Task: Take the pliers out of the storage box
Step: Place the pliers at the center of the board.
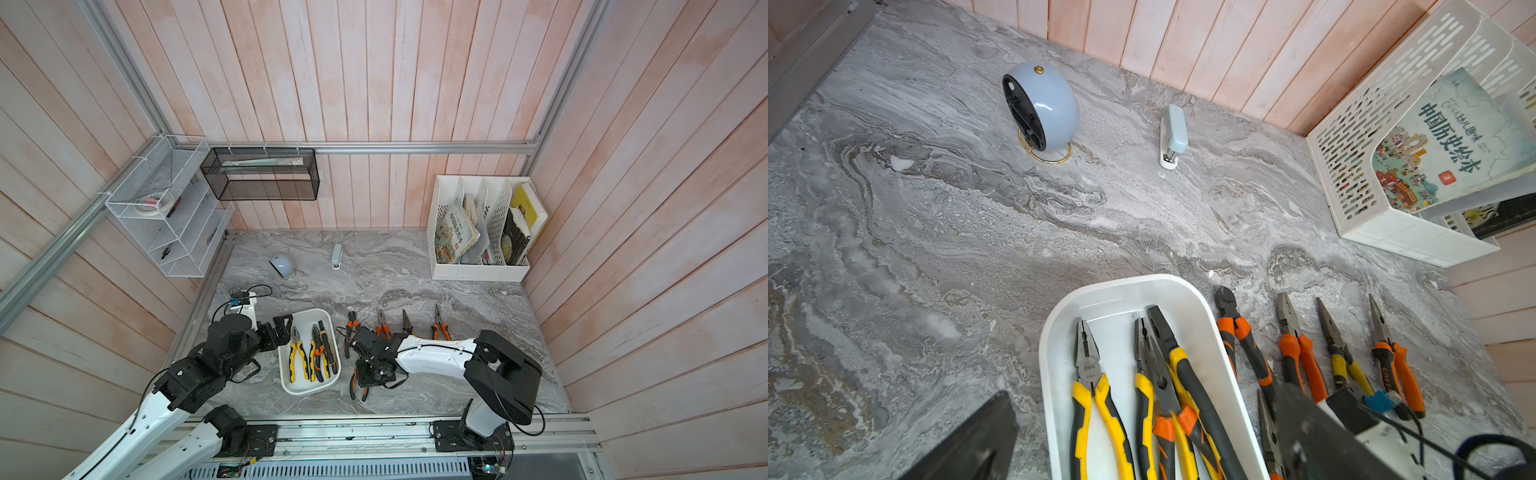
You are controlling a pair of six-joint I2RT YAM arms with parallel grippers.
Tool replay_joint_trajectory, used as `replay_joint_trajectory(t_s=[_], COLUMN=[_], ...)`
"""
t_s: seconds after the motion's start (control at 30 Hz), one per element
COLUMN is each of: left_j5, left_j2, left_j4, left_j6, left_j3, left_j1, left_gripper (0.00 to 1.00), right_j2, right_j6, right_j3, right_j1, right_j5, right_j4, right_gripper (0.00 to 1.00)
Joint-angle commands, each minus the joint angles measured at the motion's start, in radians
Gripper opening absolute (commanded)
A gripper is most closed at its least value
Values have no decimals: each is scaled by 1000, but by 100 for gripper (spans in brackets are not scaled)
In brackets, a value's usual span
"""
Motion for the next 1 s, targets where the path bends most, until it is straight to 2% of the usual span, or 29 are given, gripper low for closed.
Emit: replay_joint_trajectory(t_s=[0.0, 0.13, 0.27, 0.47, 0.6, 0.97], left_j5=[-7, -8, -10, -11, -11, -35], left_j2=[-1, -1, -1, -1, -1, -40], left_j4=[11, 10, 8, 8, 7, 0], left_j6=[10, 9, 9, 7, 7, 3], left_j3=[-3, -1, -2, 0, 0, 2], left_j1=[-4, -5, -5, -6, -5, -7], left_gripper=[100, 100, 100, 100, 100, 100], right_j2=[-1, 13, -12, -80, -70, 204], right_j6=[19, 7, -7, -41, -71, -213], right_j3=[-18, 19, 90, 277, 404, 702], right_j1=[2, 10, 18, 17, 8, -20], right_j5=[24, 39, 78, 156, 150, 86], right_j4=[-87, -129, -220, -352, -360, -371], right_gripper=[4, 32, 43, 47, 48, 48])
